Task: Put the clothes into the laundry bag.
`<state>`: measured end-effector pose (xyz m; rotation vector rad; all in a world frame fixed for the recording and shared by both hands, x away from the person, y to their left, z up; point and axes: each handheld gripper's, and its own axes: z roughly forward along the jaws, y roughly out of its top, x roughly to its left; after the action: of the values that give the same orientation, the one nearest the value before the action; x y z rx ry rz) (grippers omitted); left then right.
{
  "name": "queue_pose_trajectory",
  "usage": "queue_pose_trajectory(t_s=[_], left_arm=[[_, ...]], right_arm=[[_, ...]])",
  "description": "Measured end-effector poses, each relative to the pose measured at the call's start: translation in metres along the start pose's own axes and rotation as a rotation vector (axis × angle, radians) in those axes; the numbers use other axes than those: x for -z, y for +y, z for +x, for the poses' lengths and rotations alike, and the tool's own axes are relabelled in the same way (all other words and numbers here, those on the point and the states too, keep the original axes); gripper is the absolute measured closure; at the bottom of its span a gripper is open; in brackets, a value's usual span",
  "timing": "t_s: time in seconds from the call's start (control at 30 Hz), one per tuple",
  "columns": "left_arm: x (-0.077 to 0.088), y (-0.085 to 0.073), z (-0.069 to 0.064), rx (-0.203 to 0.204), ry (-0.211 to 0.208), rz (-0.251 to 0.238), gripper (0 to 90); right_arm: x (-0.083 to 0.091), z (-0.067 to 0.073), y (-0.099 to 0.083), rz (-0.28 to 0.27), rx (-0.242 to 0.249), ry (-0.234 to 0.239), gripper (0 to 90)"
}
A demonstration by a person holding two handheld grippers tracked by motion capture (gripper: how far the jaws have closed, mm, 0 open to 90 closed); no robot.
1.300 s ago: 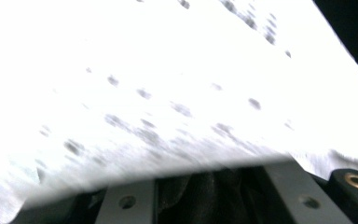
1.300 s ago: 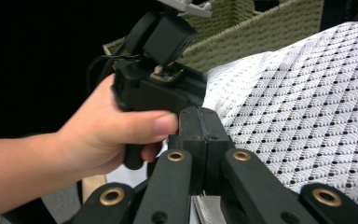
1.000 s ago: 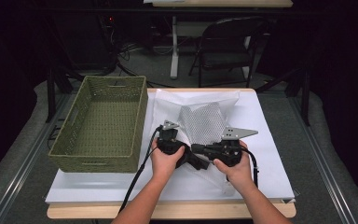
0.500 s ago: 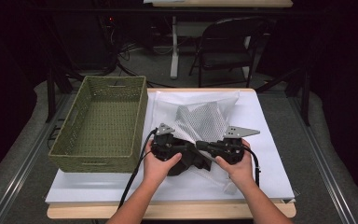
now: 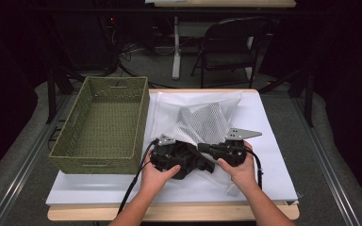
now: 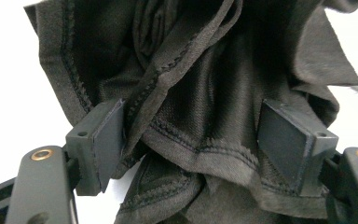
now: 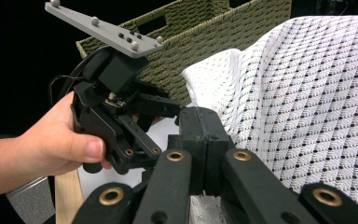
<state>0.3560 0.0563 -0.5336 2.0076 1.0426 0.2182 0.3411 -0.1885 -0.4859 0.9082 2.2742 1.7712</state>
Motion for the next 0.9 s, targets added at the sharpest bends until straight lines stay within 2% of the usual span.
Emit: queue_pose_trajectory(t_s=[0.03, 0.27, 0.4, 0.43, 0.57, 0.77, 0.9], left_arm=[[-0.003, -0.001, -0.001, -0.002, 0.013, -0.003, 23.7], [-0.020, -0.008, -0.002, -0.006, 0.020, 0.028, 22.8], [-0.026, -0.011, -0.001, -0.019, 0.030, 0.043, 27.6], [-0.027, -0.011, 0.000, -0.036, 0.031, 0.052, 30.0], [-0.028, -0.012, 0.000, -0.040, 0.041, 0.049, 37.2], [-0.027, -0.011, -0.001, -0.056, 0.055, 0.063, 41.8], [-0.027, -0.011, -0.002, -0.052, 0.061, 0.066, 43.2]], right_arm=[[0.000, 0.000, 0.000, 0.000, -0.004, 0.000, 90.0], [-0.001, 0.000, -0.002, 0.007, 0.003, -0.003, 90.0], [-0.002, 0.000, -0.002, 0.016, 0.010, -0.003, 90.0], [-0.002, 0.001, -0.002, 0.017, 0.008, -0.003, 90.0], [-0.003, 0.001, -0.003, 0.016, 0.009, -0.002, 90.0], [-0.003, 0.002, -0.003, 0.017, 0.011, -0.002, 90.0], [-0.002, 0.002, -0.003, 0.015, 0.010, 0.000, 90.0]])
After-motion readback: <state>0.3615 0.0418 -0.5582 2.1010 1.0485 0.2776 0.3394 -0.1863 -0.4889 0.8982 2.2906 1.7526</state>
